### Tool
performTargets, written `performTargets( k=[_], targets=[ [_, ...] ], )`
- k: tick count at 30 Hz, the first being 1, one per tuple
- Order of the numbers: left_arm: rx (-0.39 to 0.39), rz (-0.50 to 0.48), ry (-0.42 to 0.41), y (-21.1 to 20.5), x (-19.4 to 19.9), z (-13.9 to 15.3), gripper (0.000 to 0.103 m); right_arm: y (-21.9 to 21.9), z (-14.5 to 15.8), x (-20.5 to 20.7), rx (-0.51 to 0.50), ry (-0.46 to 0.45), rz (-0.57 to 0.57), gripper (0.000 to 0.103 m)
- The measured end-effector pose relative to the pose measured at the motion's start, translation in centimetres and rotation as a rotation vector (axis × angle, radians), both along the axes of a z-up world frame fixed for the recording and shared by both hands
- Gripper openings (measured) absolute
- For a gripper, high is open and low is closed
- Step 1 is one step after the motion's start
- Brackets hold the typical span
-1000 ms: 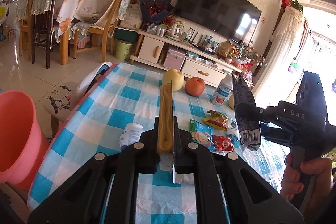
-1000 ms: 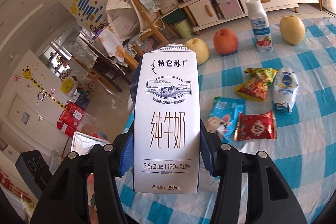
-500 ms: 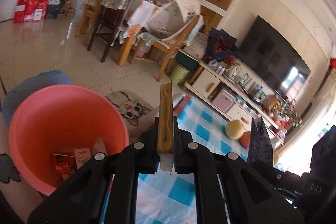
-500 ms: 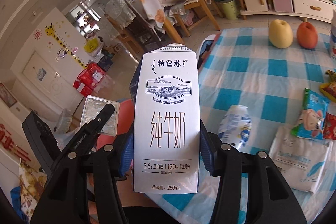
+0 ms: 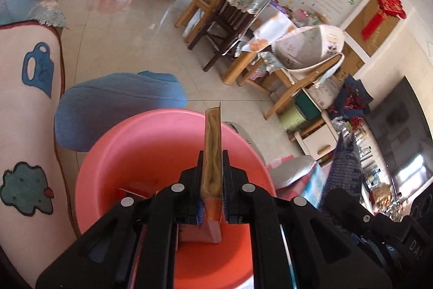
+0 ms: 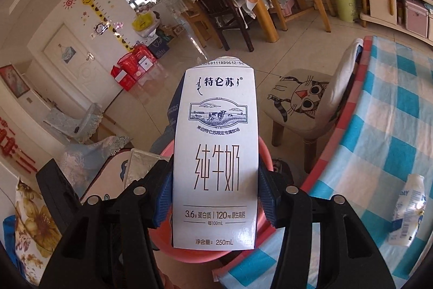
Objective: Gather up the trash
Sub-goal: 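Open both tools to drop the tray and carton into the bucket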
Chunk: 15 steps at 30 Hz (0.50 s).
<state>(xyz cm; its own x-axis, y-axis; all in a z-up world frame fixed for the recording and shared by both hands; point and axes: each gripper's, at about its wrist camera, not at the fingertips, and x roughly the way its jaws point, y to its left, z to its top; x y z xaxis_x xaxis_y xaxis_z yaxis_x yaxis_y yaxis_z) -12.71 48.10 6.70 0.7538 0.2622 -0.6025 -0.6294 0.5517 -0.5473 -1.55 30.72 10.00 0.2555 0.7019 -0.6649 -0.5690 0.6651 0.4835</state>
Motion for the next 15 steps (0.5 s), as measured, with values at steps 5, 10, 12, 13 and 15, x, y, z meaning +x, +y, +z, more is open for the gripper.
performTargets(
  k=[5, 10, 12, 13, 15],
  targets=[
    [0.012, -0.002, 0.053, 0.4, 0.8, -0.1, 0.032, 0.9, -1.2, -0.2, -0.056, -0.02, -0.012, 0.072],
    [0.097, -0.003, 0.059, -1.2, 1.0, 0.5, 0.064, -3.0, -0.2, -0.9, -0.067, -0.094, -0.098, 0.086],
    [0.155, -0.053, 0.048, -2.7, 1.3, 1.0, 0.071, -5.2, 0.1, -1.4, -0.086, -0.115, -0.133, 0.089],
    [0.179, -0.074, 0.036, -3.4, 1.5, 1.3, 0.072, -6.2, 0.1, -1.6, -0.101, -0.126, -0.146, 0.089],
    [0.229, -0.112, -0.023, -4.9, 1.5, 2.1, 0.08, -8.4, 0.3, -2.5, -0.142, -0.161, -0.18, 0.089]
  ],
)
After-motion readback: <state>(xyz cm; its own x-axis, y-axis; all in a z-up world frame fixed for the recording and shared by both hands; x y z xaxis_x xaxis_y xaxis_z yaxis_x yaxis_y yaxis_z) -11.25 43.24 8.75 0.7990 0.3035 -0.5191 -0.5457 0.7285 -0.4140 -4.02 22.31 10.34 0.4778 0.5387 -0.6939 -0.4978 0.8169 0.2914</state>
